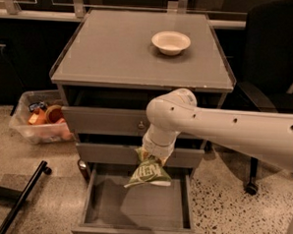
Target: Pick green jalapeno chip bag from bottom drawer and place on counter
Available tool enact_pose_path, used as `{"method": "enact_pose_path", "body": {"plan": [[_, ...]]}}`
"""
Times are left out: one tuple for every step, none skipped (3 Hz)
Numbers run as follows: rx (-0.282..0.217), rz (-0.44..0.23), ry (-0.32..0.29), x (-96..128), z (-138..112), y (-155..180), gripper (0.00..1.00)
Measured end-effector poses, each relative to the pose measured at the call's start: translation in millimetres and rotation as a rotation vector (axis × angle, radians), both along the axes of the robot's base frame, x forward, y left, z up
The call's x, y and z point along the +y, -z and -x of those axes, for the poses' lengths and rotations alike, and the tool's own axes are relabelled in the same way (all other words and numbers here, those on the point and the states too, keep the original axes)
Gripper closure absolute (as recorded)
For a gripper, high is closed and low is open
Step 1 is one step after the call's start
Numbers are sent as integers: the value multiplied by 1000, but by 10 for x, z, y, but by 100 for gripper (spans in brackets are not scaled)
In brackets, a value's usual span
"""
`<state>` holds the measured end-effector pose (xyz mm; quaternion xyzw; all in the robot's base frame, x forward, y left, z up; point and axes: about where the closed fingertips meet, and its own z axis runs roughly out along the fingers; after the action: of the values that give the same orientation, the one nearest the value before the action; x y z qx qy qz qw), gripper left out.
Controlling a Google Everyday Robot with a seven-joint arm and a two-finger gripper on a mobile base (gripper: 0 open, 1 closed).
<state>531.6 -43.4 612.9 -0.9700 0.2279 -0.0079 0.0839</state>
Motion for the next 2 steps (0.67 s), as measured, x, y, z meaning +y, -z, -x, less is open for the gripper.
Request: {"method": "enact_pose_path", "body": {"plan": [[1,-1,0,2,0,11,100],[2,-18,-2,-31,-27,-9,100]]}}
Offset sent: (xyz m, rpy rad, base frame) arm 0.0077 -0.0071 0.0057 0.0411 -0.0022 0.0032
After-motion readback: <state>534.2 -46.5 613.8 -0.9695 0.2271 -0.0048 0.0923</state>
